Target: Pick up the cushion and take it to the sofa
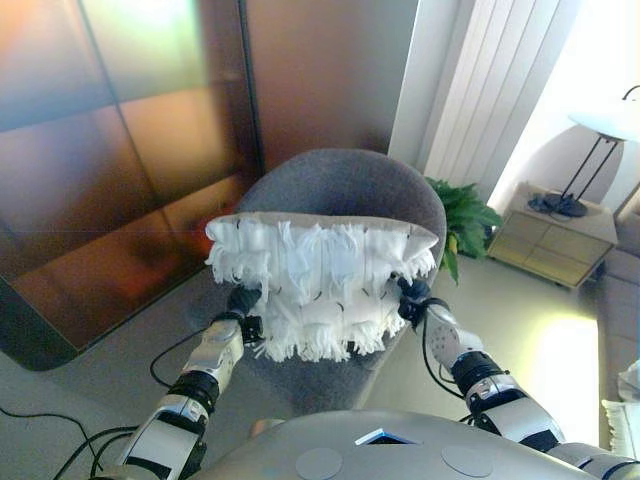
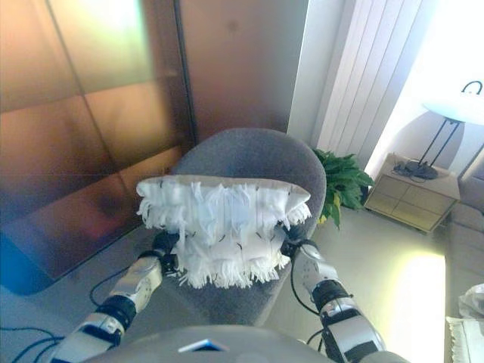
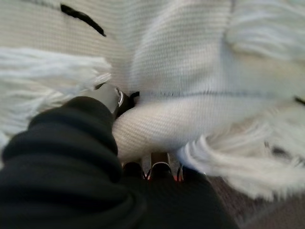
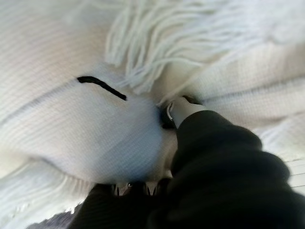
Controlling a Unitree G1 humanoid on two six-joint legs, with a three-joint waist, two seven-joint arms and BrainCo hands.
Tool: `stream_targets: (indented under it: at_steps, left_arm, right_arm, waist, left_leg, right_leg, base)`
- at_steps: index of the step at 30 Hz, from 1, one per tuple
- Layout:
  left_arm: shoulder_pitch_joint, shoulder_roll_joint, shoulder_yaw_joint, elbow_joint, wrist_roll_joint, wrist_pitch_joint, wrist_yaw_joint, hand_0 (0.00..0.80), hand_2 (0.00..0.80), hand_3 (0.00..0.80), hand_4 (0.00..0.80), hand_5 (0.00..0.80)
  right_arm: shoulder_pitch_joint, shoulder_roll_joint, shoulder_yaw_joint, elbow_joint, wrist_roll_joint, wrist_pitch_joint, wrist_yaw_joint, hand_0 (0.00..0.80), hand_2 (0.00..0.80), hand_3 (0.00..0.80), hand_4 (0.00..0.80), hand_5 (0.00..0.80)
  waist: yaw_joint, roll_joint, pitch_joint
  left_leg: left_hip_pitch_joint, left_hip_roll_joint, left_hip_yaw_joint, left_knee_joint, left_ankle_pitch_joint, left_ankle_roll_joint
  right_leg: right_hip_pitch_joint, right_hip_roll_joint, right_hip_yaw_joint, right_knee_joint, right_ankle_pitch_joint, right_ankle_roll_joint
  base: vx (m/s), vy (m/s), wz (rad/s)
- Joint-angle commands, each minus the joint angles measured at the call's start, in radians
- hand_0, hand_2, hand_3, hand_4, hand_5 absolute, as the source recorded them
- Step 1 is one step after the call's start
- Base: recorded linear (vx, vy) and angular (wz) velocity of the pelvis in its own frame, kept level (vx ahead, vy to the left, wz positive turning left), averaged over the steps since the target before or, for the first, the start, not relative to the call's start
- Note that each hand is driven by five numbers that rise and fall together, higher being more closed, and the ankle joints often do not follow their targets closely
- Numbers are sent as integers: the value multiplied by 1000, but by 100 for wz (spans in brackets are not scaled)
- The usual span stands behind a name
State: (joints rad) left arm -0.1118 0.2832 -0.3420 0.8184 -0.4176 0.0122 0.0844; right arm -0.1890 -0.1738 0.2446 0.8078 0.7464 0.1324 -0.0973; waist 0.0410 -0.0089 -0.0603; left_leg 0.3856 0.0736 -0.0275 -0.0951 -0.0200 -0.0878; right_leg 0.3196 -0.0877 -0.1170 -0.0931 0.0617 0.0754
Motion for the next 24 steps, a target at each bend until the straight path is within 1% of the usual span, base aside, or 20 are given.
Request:
stream_targets:
  at_steps: [1,2,3,4,6,8,11,12,14,15,18,21,22,24]
  left_arm:
    - [-183,-74,-101,122,12,-35,-45,800,800,800,800,800]
    - [-188,-74,-91,136,-22,-29,-31,574,574,574,574,574]
    - [-187,-70,-75,138,-24,-19,-35,0,0,0,0,0]
    - [-185,-59,-60,145,-15,-15,-40,0,0,0,0,0]
    - [-180,-41,-43,155,-11,-28,-46,0,0,0,0,0]
    - [-175,3,-5,141,-32,-37,-68,0,0,0,0,0]
    - [-159,72,46,104,-10,-7,-123,0,0,0,0,0]
    - [-154,87,53,97,-1,2,-139,0,0,0,0,0]
    - [-123,153,84,73,52,33,-208,0,0,0,0,0]
    - [-110,179,91,74,74,33,-221,0,0,0,0,0]
    - [-68,255,125,106,48,57,-275,0,0,0,0,0]
    - [-11,298,190,137,-11,39,-292,0,0,0,0,0]
    - [27,307,229,136,-2,34,-306,0,0,0,0,0]
    - [74,320,265,132,17,8,-313,0,0,0,0,0]
  right_arm:
    - [-96,-24,-41,97,55,1,47,800,800,800,800,800]
    - [-102,-38,-48,119,52,0,54,800,800,800,800,800]
    - [-106,-54,-63,139,44,4,71,107,107,107,107,107]
    - [-109,-78,-80,160,31,8,93,0,0,0,0,0]
    - [-112,-117,-99,174,9,-1,108,0,0,0,0,0]
    - [-127,-179,-131,166,-6,9,132,0,0,0,0,0]
    - [-154,-280,-191,136,-23,26,151,0,0,0,0,0]
    - [-157,-299,-203,125,-27,33,149,0,0,0,0,0]
    - [-162,-387,-255,86,-43,56,159,0,0,0,0,0]
    - [-164,-422,-274,68,-49,71,164,0,0,0,0,0]
    - [-158,-531,-322,37,-40,95,154,0,0,0,0,0]
    - [-145,-623,-381,47,-43,99,146,0,0,0,0,0]
    - [-125,-659,-416,54,-61,96,158,0,0,0,0,0]
    - [-92,-691,-452,49,-81,83,162,0,0,0,0,0]
  waist:
    - [-15,-4,-43]
    - [-16,-5,-45]
    - [-15,-7,-46]
    - [-12,-9,-46]
    - [-10,-14,-44]
    - [-8,-17,-32]
    - [-7,-11,-9]
    - [-7,-8,-5]
    - [-10,7,17]
    - [-13,14,24]
    - [-25,37,43]
    - [-28,50,51]
    - [-26,53,56]
    - [-23,57,64]
  left_leg:
    - [-25,-18,47,8,-28,28]
    - [-22,-18,45,8,-27,30]
    - [-20,-16,46,8,-26,31]
    - [-18,-15,48,8,-25,31]
    - [-18,-13,47,9,-23,30]
    - [-22,-12,44,8,-25,29]
    - [-37,-15,38,8,-22,31]
    - [-39,-15,38,8,-21,31]
    - [-44,-16,38,8,-22,30]
    - [-47,-18,38,8,-21,29]
    - [-45,-23,35,8,-30,26]
    - [-49,-28,34,8,-28,22]
    - [-46,-29,34,8,-30,20]
    - [-44,-30,34,8,-30,18]
  right_leg:
    - [35,-84,-8,6,-24,90]
    - [37,-83,-7,6,-23,90]
    - [39,-84,-8,6,-24,90]
    - [40,-85,-11,6,-23,91]
    - [41,-86,-14,6,-23,92]
    - [36,-87,-21,6,-25,91]
    - [20,-90,-29,6,-23,85]
    - [17,-91,-31,6,-23,85]
    - [11,-93,-40,6,-25,82]
    - [9,-93,-42,6,-26,82]
    - [10,-94,-50,6,-39,83]
    - [8,-98,-58,6,-43,84]
    - [12,-100,-62,6,-46,84]
    - [15,-103,-65,6,-47,85]
  base:
    - [162,-31,-1]
    - [142,-30,1]
    - [136,-35,1]
    - [115,-41,2]
    - [86,-44,1]
    - [15,-17,0]
    - [-57,-4,-1]
    - [-62,25,-1]
    - [-66,55,-1]
    - [-53,82,-2]
    - [-44,80,0]
    - [-16,73,1]
    - [-6,54,1]
    - [5,19,0]
